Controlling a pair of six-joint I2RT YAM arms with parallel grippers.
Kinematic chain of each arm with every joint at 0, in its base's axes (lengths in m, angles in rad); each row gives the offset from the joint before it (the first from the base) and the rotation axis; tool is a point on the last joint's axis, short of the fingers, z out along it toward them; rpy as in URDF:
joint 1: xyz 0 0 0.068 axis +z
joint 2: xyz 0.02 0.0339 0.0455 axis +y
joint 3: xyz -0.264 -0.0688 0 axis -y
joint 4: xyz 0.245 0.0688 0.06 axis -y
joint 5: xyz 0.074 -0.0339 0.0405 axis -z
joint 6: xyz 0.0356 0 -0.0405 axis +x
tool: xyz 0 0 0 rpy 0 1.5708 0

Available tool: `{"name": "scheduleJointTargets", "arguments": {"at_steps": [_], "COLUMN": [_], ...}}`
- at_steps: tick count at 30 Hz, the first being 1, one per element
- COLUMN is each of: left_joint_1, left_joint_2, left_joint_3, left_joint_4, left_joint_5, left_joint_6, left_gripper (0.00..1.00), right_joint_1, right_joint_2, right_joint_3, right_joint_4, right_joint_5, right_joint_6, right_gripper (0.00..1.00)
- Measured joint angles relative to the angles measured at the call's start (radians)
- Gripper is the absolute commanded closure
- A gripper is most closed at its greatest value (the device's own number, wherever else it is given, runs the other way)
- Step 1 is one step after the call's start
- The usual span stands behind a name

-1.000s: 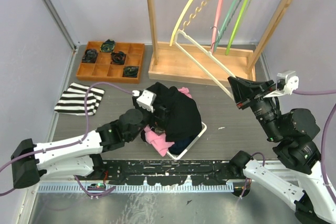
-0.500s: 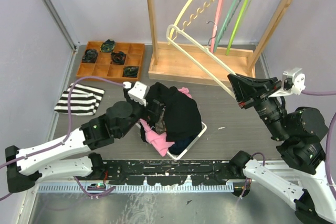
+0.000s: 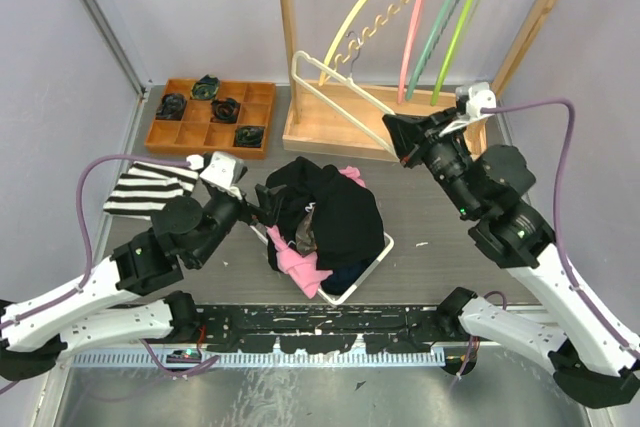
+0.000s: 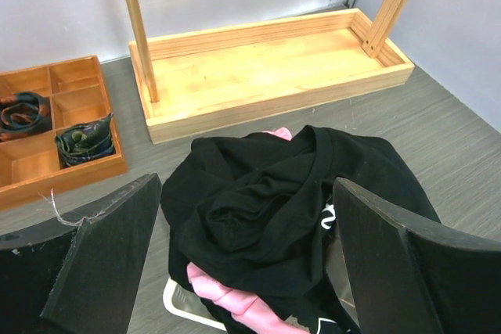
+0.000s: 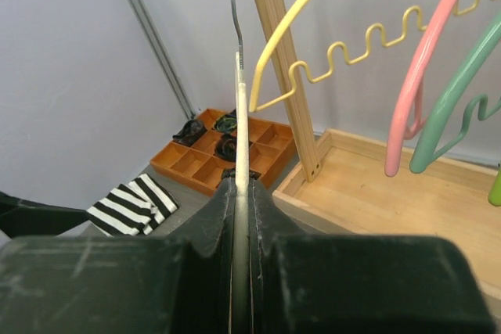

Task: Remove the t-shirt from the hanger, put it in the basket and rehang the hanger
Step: Adjust the T-shirt in the bin, then place the hanger on the clothesline.

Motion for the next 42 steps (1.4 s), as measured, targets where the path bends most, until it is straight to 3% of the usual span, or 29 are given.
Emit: {"name": "scheduleJointTargets", "arguments": {"at_steps": [6, 14, 22, 33, 42], "left_joint_1": [0.000, 0.000, 0.000, 0.000, 0.000], "left_joint_2": [-0.022, -0.022, 0.000, -0.008, -0.037], "left_joint_3": [-0.003, -0.005, -0.005, -0.005, -0.005], "left_joint_4": [-0.002, -0.014, -0.014, -0.014, -0.014], "left_joint_5": [-0.010, -0.014, -0.013, -0.001, 0.047], "left_joint_6": [0.006, 0.006, 0.005, 0.010, 0.009], "left_gripper": [0.02, 0.02, 0.02, 0.02, 0.02], "right_joint_1": [0.000, 0.000, 0.000, 0.000, 0.000], "right_joint_2": [0.026, -0.053, -0.070, 0.134, 0.319], "right_joint_3": [-0.019, -0.022, -0.020, 0.053, 0.219], "right_joint_4": [0.000, -0.026, -0.007, 0.090, 0.163], "right_joint_5": [0.086, 0.203, 0.203, 0.199, 0.200], "right_joint_6": [0.040, 0.044, 0.026, -0.055, -0.139], "right_gripper": [0.99, 0.99, 0.99, 0.99, 0.99]}}
